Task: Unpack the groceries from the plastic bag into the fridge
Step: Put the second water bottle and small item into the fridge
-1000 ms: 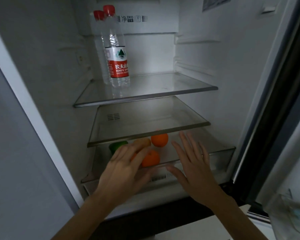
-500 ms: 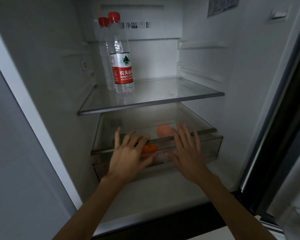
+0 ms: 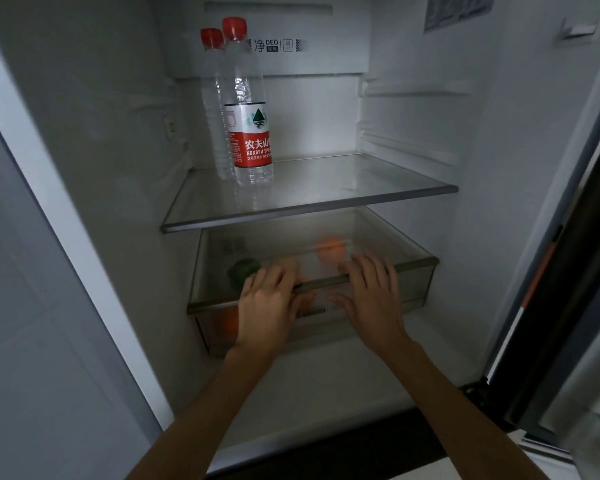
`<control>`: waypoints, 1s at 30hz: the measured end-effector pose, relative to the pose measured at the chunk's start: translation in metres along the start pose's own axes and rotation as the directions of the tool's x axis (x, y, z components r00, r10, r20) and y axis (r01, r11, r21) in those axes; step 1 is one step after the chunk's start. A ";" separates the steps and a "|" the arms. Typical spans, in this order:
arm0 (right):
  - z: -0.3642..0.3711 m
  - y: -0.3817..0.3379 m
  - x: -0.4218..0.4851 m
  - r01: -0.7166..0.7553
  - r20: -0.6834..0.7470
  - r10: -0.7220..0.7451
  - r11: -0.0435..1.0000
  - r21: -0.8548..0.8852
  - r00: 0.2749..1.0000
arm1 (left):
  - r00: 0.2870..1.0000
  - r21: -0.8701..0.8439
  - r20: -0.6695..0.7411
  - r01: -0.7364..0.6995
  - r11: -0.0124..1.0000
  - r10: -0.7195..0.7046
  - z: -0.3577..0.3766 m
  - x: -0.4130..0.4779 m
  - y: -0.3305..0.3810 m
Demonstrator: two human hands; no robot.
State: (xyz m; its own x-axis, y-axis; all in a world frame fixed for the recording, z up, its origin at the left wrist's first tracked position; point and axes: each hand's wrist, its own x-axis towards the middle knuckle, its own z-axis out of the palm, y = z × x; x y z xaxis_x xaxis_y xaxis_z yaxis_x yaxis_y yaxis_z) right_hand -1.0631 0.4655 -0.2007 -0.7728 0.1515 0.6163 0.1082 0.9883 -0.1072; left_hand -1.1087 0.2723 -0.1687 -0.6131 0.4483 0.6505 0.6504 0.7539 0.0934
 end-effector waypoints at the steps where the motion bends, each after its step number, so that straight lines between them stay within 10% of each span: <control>1: -0.002 -0.002 0.000 -0.005 0.011 0.005 1.000 0.002 1.000 | 1.000 0.005 0.016 0.005 1.000 -0.005 -0.001 -0.001 0.000; 13: -0.072 -0.023 -0.064 -0.217 0.034 0.215 0.945 0.245 0.976 | 0.987 -0.304 0.065 -0.121 0.945 0.147 -0.023 -0.011 0.017; 30: -0.256 -0.073 -0.244 -0.841 -0.141 0.830 0.538 -0.057 0.540 | 0.739 -0.811 0.170 -0.270 0.519 0.652 -0.085 -0.073 0.140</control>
State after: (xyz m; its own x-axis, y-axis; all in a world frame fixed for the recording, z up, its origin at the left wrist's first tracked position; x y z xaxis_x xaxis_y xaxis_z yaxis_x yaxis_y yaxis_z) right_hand -0.7221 0.3605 -0.1432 -0.2397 0.9040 0.3539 0.7438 0.4053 -0.5315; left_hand -0.9352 0.3042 -0.1390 -0.1056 0.9045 0.4131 0.8669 -0.1198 0.4839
